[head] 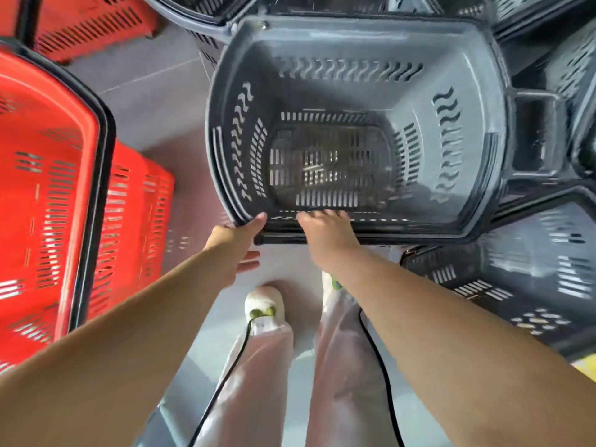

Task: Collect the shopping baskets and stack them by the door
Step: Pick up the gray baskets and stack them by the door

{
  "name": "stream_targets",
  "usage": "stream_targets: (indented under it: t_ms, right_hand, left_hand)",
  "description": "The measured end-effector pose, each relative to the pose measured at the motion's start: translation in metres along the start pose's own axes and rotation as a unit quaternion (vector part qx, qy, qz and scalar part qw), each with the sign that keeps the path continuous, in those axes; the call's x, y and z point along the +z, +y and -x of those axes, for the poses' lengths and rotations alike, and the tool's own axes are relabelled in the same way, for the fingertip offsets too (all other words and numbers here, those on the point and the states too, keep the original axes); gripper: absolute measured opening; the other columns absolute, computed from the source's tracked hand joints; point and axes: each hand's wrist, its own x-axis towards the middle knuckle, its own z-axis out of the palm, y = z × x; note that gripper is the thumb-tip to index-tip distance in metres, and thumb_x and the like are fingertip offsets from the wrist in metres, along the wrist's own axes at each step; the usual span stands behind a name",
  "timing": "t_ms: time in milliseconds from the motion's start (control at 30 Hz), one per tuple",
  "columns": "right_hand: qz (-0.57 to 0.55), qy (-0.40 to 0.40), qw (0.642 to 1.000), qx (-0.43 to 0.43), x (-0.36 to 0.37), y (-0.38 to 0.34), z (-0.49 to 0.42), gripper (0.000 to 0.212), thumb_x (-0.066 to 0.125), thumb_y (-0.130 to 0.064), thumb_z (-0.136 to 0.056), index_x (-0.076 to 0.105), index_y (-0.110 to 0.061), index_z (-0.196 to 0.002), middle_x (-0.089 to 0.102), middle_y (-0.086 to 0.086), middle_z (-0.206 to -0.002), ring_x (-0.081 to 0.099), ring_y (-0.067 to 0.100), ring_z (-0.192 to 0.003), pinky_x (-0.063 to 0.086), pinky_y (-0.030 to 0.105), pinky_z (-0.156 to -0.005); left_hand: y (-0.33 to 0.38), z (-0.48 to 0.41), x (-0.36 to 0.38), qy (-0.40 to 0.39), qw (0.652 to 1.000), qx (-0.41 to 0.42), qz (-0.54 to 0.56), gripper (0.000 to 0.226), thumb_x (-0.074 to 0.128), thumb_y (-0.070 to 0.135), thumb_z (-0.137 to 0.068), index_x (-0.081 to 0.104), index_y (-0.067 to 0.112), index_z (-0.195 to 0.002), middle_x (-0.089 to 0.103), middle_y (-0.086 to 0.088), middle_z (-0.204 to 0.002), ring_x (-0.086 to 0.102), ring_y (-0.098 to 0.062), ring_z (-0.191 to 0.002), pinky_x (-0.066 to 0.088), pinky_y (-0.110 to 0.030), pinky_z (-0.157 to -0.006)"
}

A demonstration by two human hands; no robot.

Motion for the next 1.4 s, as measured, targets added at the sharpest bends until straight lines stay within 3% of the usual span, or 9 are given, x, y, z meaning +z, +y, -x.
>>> stream_targets:
  t_ms: [167, 267, 400, 567, 667, 833, 1067, 1233, 1400]
  right_hand:
    - [-0.106, 0.010, 0.993, -0.055, -0.013, -0.041, -0.023, 0.054, 0.061, -0.001, -0.079, 0.045, -0.015, -0.129, 0.060, 0.009, -0.125, 0.052, 0.030, -0.117, 0.038, 0.038, -0.097]
    - [-0.177, 0.104, 0.976, -0.076, -0.025, -0.030, -0.012, 0.040, 0.061, -0.013, -0.083, 0.054, -0.011, -0.122, 0.061, 0.010, -0.122, 0.053, 0.032, -0.113, 0.038, 0.038, -0.097]
    - [-0.105, 0.257, 0.958, 0.072, -0.026, 0.037, 0.020, 0.046, 0.059, -0.022, -0.082, 0.050, -0.007, -0.125, 0.051, 0.013, -0.131, 0.043, 0.034, -0.123, 0.028, 0.041, -0.108]
    - [-0.193, 0.217, 0.889, 0.355, -0.031, 0.129, 0.033, 0.088, 0.064, -0.042, -0.081, 0.019, -0.002, -0.146, 0.027, 0.022, -0.151, 0.024, 0.037, -0.139, 0.017, 0.042, -0.116]
    - [-0.294, 0.155, 0.844, 0.421, -0.030, 0.162, 0.023, 0.096, 0.066, -0.049, -0.079, 0.019, 0.004, -0.143, 0.049, 0.020, -0.137, 0.044, 0.039, -0.128, 0.036, 0.041, -0.105]
    - [-0.394, 0.141, 0.787, 0.453, -0.029, 0.183, 0.008, 0.071, 0.074, -0.039, -0.070, 0.037, -0.005, -0.121, 0.046, -0.003, -0.076, 0.058, 0.037, -0.102, 0.050, 0.043, -0.083]
    - [-0.389, 0.170, 0.762, 0.489, -0.054, 0.169, 0.052, 0.060, 0.066, -0.047, -0.060, 0.044, -0.011, -0.102, 0.052, 0.000, -0.071, 0.056, 0.033, -0.085, 0.046, 0.036, -0.068]
    - [-0.376, 0.178, 0.775, 0.475, -0.106, 0.141, 0.121, 0.056, 0.065, -0.052, -0.060, 0.055, -0.011, -0.096, 0.068, 0.009, -0.096, 0.061, 0.037, -0.094, 0.052, 0.045, -0.085]
    - [-0.396, 0.212, 0.773, 0.448, -0.179, 0.106, 0.189, 0.045, 0.065, -0.047, -0.060, 0.052, -0.013, -0.086, 0.062, 0.006, -0.080, 0.061, 0.035, -0.086, 0.052, 0.040, -0.077]
  left_hand:
    - [0.006, -0.010, 0.003, -0.024, 0.972, -0.043, 0.231, 0.032, 0.061, 0.034, -0.091, 0.058, 0.010, -0.111, 0.067, -0.014, -0.096, 0.070, -0.030, -0.083, 0.058, -0.040, -0.063]
    - [0.018, -0.021, -0.005, 0.022, 0.955, -0.007, 0.296, 0.017, 0.056, 0.024, -0.096, 0.057, 0.011, -0.107, 0.069, -0.014, -0.087, 0.070, -0.027, -0.068, 0.060, -0.039, -0.055]
    - [0.023, -0.025, -0.014, 0.068, 0.960, 0.013, 0.272, 0.014, 0.055, 0.030, -0.096, 0.056, 0.016, -0.094, 0.069, -0.007, -0.093, 0.070, -0.022, -0.072, 0.058, -0.033, -0.050]
    - [0.022, -0.016, 0.013, 0.058, 0.961, -0.026, 0.268, 0.045, 0.064, 0.047, -0.086, 0.058, 0.014, -0.115, 0.069, -0.004, -0.106, 0.070, -0.025, -0.092, 0.059, -0.042, -0.079]
    - [0.015, -0.009, 0.048, -0.009, 0.964, -0.074, 0.255, 0.038, 0.076, 0.034, -0.078, 0.061, 0.010, -0.103, 0.071, -0.007, -0.098, 0.070, -0.026, -0.090, 0.059, -0.042, -0.081]
    - [0.015, -0.013, 0.068, -0.010, 0.964, -0.046, 0.263, 0.008, 0.063, 0.018, -0.085, 0.057, 0.013, -0.084, 0.062, -0.004, -0.089, 0.063, -0.019, -0.080, 0.057, -0.033, -0.074]
    - [0.038, 0.038, 0.057, 0.008, 0.941, -0.026, 0.337, 0.028, 0.060, 0.002, -0.078, 0.060, 0.005, -0.105, 0.070, -0.014, -0.107, 0.070, -0.028, -0.091, 0.057, -0.047, -0.082]
    - [0.042, 0.119, 0.032, 0.027, 0.940, -0.034, 0.337, 0.017, 0.063, -0.001, -0.078, 0.059, 0.006, -0.092, 0.069, -0.011, -0.094, 0.069, -0.025, -0.078, 0.059, -0.038, -0.073]
    - [0.053, 0.207, -0.001, 0.018, 0.946, 0.002, 0.325, 0.011, 0.062, 0.006, -0.079, 0.057, 0.008, -0.088, 0.063, -0.007, -0.081, 0.065, -0.021, -0.075, 0.058, -0.034, -0.075]
